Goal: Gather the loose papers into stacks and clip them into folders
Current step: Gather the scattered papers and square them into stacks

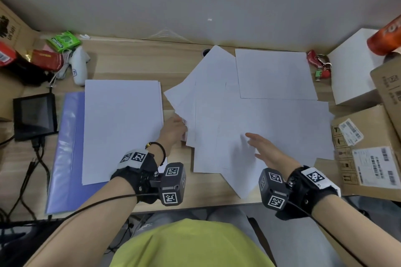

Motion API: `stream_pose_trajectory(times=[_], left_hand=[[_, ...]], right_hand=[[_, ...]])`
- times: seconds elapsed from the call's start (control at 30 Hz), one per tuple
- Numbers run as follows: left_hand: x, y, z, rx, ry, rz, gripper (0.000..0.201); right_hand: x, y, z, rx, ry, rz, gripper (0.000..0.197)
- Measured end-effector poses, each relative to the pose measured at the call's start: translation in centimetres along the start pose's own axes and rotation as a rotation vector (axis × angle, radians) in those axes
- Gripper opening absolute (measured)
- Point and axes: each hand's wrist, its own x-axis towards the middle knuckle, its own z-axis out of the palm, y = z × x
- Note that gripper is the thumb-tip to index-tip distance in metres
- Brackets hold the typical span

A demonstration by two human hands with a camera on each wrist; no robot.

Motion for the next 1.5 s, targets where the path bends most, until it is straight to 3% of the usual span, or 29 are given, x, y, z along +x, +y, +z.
stream_pose_trajectory(times=[0.17,0.27,0.37,0.63,0.8,0.93,1.03,1.3,1.5], left_hand=[[-0.6,-0.4,2.2,-0.061,-0.11,-0.077,0.015],[-0.8,-0.9,3.2,-0.086,-0.079,-0.094,0.037],[-1.1,-1.0,3.8,-0.091,-0.052,-0.044,0.035],[-2.0,0.0,3.8,-0.08,-0.071,0.071,0.044],[-3.2,1.4,1.9,-0.119,-0.071,0.142,0.047],[-4.6,3.3,0.3,-0.182,-0.048,0.225,0.048],[-6.0,5.4,-0.5,-0.191,-0.053,0.293,0.043],[-10.7,11.9,-2.3,-0.119,-0.159,0.493,0.055],[-13.3,14.4,-4.1,-0.216,-0.319,0.63,0.054]], right_hand=[[-0.3,-0.9,1.5,-0.105,-0.146,-0.005,0.044],[-0.4,-0.2,1.9,-0.032,-0.255,-0.017,0.043],[-0.4,0.6,2.0,0.071,-0.306,-0.017,0.036],[-0.8,-0.1,1.3,0.339,-0.101,-0.017,0.024],[-0.5,-0.3,1.0,0.409,0.086,0.019,0.02],[-0.5,-0.4,1.7,0.423,0.134,0.046,0.017],[-0.6,-0.8,2.5,0.399,0.128,0.056,0.014],[-1.4,-1.9,4.6,0.345,0.033,0.087,0.009],[-2.0,-2.8,5.4,0.329,-0.132,0.087,0.034]])
